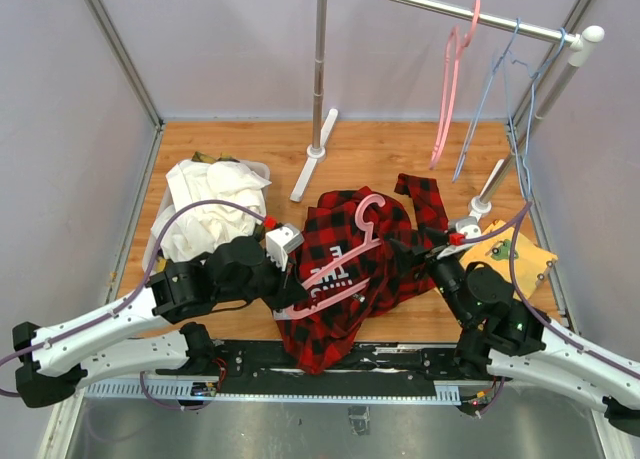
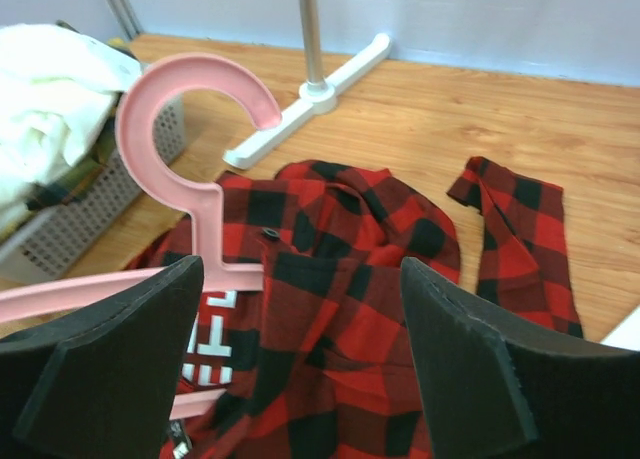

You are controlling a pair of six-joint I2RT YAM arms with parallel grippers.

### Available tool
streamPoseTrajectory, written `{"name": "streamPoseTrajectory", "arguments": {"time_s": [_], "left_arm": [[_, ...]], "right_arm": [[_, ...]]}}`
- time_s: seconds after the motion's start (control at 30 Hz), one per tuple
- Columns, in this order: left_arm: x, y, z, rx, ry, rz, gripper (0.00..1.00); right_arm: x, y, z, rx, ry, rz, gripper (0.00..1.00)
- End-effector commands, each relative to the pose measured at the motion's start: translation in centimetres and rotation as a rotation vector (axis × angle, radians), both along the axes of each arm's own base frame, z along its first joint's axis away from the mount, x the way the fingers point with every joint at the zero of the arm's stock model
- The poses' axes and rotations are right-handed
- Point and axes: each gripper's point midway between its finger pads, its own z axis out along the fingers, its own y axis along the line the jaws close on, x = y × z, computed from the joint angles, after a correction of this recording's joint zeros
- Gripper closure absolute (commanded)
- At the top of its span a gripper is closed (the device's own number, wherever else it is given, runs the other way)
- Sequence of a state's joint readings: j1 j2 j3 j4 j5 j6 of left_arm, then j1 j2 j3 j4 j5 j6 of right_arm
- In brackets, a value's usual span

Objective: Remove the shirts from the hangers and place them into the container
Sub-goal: Remove the shirt from the hanger.

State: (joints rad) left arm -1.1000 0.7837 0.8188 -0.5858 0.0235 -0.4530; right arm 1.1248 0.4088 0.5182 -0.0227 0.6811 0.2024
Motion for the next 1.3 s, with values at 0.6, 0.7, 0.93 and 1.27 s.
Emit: {"name": "streamPoseTrajectory", "arguments": {"time_s": [0.6, 0.7, 0.93, 1.27], "left_arm": [[0.5, 0.7, 2.4, -0.042, -0.035, 0.042, 1.00], [0.5, 0.8, 2.3, -0.041, -0.039, 0.044, 0.99], [0.7, 0.9, 2.8, -0.046, -0.055, 0.049, 1.00], [0.9, 0.8, 2.8, -0.040, -0.058, 0.053, 0.99]], "right_arm": [[2.6, 3.0, -5.8, -0.177, 0.272, 0.068, 0.25], [3.2, 2.5, -6.3, -0.166, 0.261, 0.031, 0.35], [3.4, 2.3, -6.5, -0.174, 0.230, 0.029, 0.45], [3.4, 3.9, -8.6, -0.270, 0.314, 0.097, 0.40]]}}
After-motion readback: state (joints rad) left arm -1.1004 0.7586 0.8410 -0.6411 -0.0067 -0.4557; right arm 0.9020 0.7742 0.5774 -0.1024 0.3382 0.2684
